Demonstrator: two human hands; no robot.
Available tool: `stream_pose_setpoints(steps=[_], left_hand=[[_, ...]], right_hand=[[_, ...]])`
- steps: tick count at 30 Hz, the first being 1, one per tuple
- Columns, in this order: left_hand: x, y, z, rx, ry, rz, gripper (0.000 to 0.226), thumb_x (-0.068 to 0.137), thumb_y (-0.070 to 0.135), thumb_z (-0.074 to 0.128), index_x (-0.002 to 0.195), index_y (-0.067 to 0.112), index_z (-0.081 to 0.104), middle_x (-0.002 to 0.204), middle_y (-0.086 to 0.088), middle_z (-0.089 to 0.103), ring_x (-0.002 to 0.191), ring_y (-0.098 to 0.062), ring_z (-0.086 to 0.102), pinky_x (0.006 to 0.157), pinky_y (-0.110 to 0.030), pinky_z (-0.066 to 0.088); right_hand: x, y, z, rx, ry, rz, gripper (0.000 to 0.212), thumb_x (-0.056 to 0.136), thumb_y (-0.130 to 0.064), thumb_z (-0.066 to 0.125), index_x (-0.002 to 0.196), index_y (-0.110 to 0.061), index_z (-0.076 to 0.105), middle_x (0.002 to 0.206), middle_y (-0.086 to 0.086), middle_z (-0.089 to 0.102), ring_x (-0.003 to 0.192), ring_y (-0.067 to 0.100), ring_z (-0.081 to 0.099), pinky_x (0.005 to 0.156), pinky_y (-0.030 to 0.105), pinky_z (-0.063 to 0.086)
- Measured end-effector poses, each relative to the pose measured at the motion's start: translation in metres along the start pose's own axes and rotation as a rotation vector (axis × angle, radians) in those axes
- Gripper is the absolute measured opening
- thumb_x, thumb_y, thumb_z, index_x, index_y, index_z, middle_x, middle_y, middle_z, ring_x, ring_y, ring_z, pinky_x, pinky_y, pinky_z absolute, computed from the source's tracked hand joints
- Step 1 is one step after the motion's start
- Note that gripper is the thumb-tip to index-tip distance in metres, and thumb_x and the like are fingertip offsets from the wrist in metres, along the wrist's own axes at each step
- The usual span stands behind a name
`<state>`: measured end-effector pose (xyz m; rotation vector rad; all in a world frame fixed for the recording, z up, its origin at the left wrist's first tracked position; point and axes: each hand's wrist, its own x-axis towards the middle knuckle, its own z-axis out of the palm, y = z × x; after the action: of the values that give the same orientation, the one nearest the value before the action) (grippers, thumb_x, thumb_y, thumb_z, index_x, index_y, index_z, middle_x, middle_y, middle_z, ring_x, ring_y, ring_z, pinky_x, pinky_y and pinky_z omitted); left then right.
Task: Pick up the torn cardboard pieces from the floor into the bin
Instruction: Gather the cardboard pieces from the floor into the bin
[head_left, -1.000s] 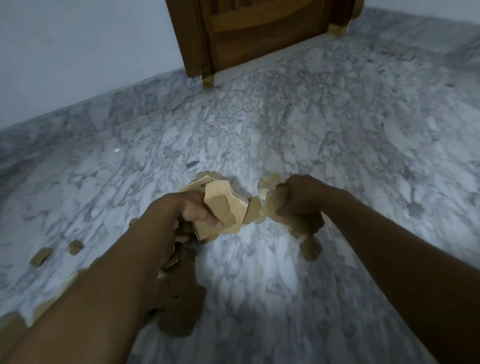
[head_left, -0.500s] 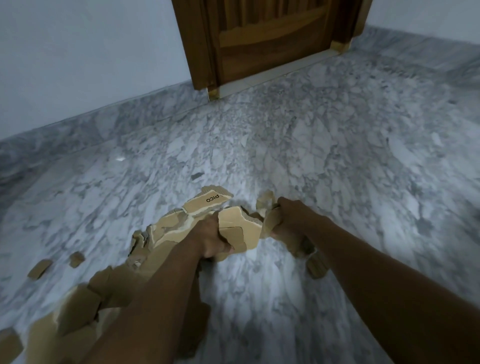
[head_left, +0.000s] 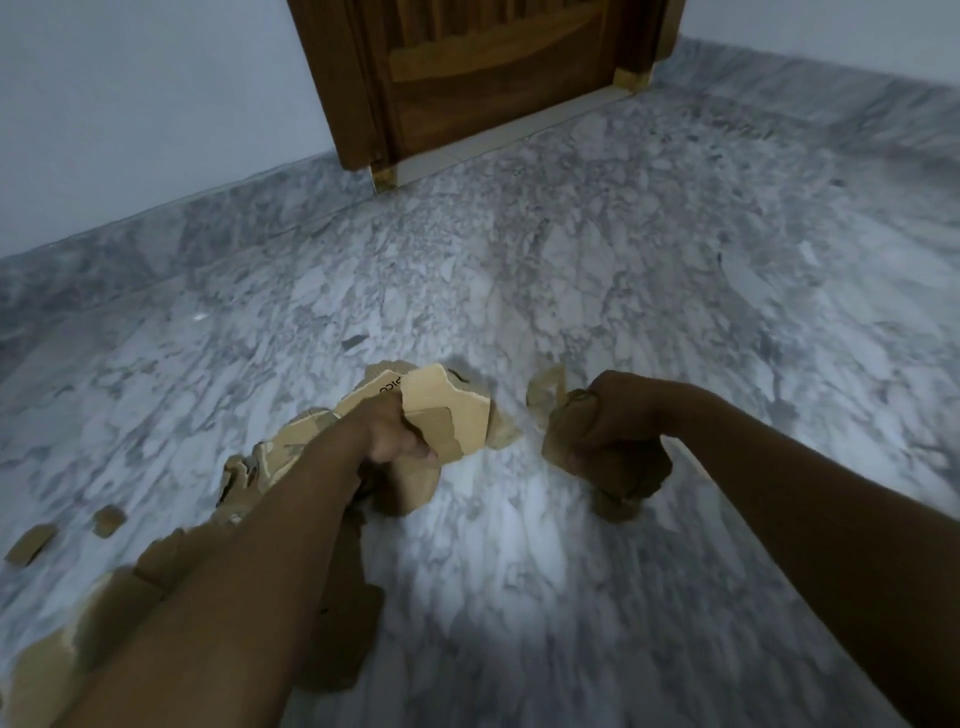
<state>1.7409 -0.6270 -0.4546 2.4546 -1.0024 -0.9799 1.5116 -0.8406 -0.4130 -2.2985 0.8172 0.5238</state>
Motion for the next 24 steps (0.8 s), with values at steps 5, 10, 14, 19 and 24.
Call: stream_pose_setpoints(steps=[5, 10, 14, 19, 24], left_hand=[[-0.002, 0.037, -0.026, 0.207, -0.253, -0.027, 0.086, 0.053, 0.048, 0.084, 0.132, 0.026, 0.056, 0.126, 0.006, 0.06, 0.117, -0.022, 0.055, 0.107, -0.043, 0.044], [0.017, 0.062, 0.016, 0.201, -0.161, -0.026, 0.059, 0.062, 0.04, 0.085, 0.117, 0.024, 0.068, 0.113, 0.002, 0.068, 0.101, -0.02, 0.063, 0.094, -0.035, 0.052], [0.028, 0.066, 0.044, 0.157, -0.006, -0.043, 0.068, 0.057, 0.036, 0.088, 0.12, 0.024, 0.066, 0.115, 0.001, 0.067, 0.105, -0.021, 0.063, 0.093, -0.033, 0.053], [0.035, 0.068, 0.051, 0.124, 0.047, -0.027, 0.099, 0.049, 0.049, 0.077, 0.138, 0.031, 0.037, 0.121, 0.003, 0.063, 0.116, -0.027, 0.058, 0.1, -0.05, 0.045], [0.031, 0.076, 0.056, 0.047, 0.11, 0.05, 0.073, 0.061, 0.035, 0.081, 0.127, 0.023, 0.052, 0.111, 0.0, 0.068, 0.103, -0.023, 0.063, 0.087, -0.036, 0.053]], right_hand=[[-0.015, 0.01, 0.046, -0.139, -0.049, 0.034, 0.036, 0.066, -0.039, 0.078, 0.095, -0.02, 0.068, 0.104, 0.002, 0.065, 0.101, 0.023, 0.065, 0.089, 0.038, 0.055], [-0.019, 0.018, 0.066, -0.078, 0.036, 0.054, 0.035, 0.08, -0.035, 0.068, 0.113, -0.024, 0.063, 0.127, 0.005, 0.059, 0.104, 0.022, 0.059, 0.088, 0.031, 0.047], [-0.028, 0.02, 0.066, -0.054, 0.036, 0.022, 0.061, 0.077, -0.048, 0.073, 0.129, -0.023, 0.056, 0.124, -0.002, 0.063, 0.108, 0.017, 0.062, 0.091, 0.028, 0.051], [-0.032, 0.025, 0.066, -0.126, 0.057, -0.039, 0.077, 0.078, -0.046, 0.077, 0.143, -0.024, 0.044, 0.133, 0.003, 0.058, 0.117, 0.023, 0.058, 0.093, 0.029, 0.048], [-0.022, 0.034, 0.068, -0.088, 0.02, -0.053, 0.068, 0.065, -0.046, 0.083, 0.126, -0.031, 0.057, 0.116, -0.008, 0.066, 0.098, 0.014, 0.065, 0.087, 0.032, 0.056]])
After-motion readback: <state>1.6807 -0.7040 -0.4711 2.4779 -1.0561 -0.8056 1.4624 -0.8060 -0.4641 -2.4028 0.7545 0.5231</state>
